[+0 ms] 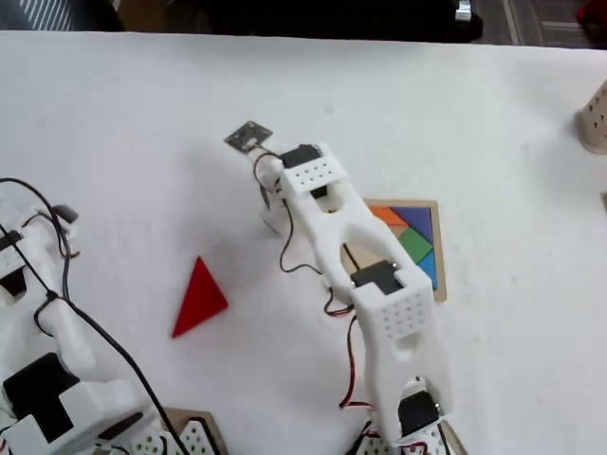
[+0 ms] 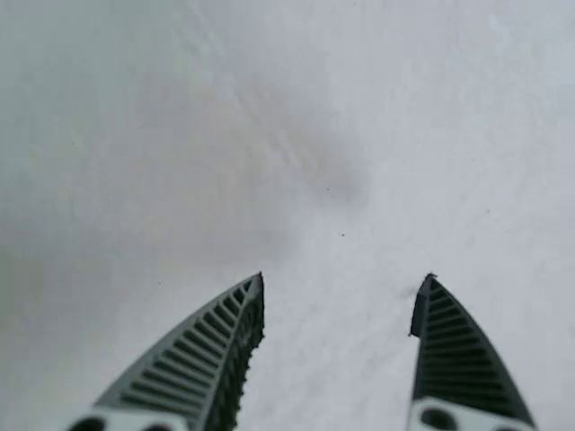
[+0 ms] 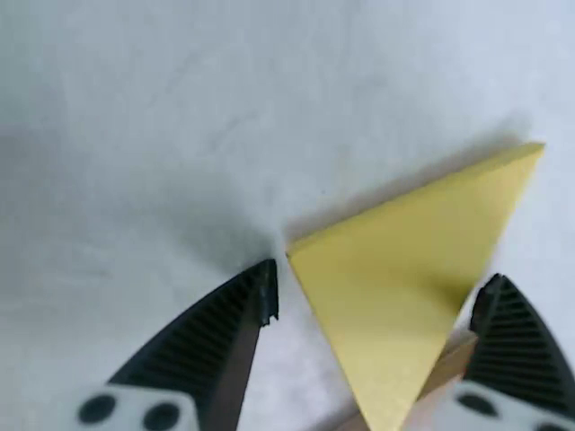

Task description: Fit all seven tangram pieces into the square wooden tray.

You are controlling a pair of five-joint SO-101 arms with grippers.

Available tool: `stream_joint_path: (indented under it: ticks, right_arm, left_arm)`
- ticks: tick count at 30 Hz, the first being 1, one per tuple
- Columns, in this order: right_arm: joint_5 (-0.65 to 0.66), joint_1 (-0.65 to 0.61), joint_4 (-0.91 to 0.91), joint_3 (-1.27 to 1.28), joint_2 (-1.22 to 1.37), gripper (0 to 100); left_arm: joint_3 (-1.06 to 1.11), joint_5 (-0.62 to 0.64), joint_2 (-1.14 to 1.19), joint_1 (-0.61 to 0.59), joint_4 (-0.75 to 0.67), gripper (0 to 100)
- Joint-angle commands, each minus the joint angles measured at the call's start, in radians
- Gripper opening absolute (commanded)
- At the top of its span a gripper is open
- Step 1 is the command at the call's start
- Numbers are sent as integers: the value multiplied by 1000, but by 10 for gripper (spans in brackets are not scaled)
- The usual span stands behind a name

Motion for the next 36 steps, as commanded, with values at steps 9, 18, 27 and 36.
stream_joint_path:
  ticks: [9, 18, 27, 36]
  right_arm:
    - [-6, 13, 128, -209, 87, 150]
    - [-8, 13, 128, -210, 84, 98]
    - [-137, 22, 166, -209, -1, 98]
    - [-288, -76, 81, -203, -51, 355]
  left_arm:
    - [-26, 15, -4, 16, -25, 269]
    - [-26, 15, -4, 16, -25, 269]
    - [-26, 15, -4, 21, -25, 269]
    - [-26, 15, -4, 21, -25, 269]
